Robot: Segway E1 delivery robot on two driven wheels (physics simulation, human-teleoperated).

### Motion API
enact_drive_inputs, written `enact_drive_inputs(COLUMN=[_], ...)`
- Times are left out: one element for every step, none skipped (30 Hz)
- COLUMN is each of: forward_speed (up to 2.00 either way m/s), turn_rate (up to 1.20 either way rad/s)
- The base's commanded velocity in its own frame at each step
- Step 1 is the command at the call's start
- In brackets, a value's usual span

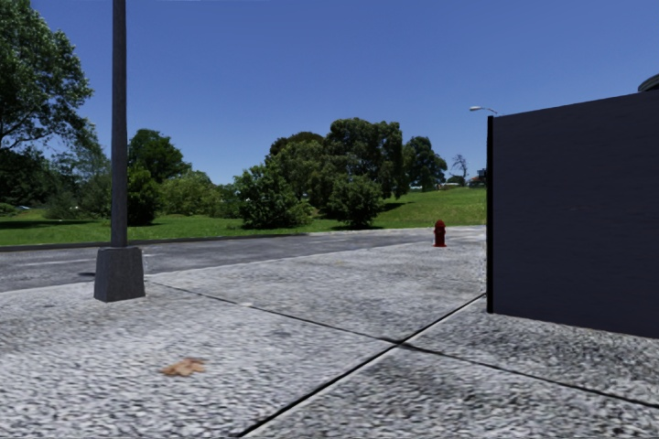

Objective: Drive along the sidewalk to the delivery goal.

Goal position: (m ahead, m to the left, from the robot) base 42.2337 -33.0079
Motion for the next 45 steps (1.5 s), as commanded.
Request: enact_drive_inputs(forward_speed=[2.0,2.0,2.0,2.0,2.0,2.0,2.0,2.0,2.0,2.0,2.0,2.0,2.0,2.0,2.0,2.0,2.0,2.0,2.0,2.0,2.0,2.0,2.0,2.0,2.0,2.0,2.0,2.0,2.0,2.0,2.0,2.0,2.0,2.0,2.0,2.0,2.0,2.0,2.0,2.0,2.0,2.0,2.0,2.0,2.0], turn_rate=[0.0,0.0,0.0,0.0,0.0,0.0,0.0,0.0,-0.01,-0.09,-0.12,-0.12,-0.13,-0.15,-0.15,-0.18,-0.2,-0.22,-0.22,-0.24,-0.26,-0.28,-0.28,-0.28,-0.29,-0.29,-0.29,-0.3,-0.3,-0.3,-0.3,-0.31,-0.31,-0.31,-0.31,-0.31,-0.32,-0.32,-0.33,-0.34,-0.34,-0.34,-0.36,-0.38,-0.38])
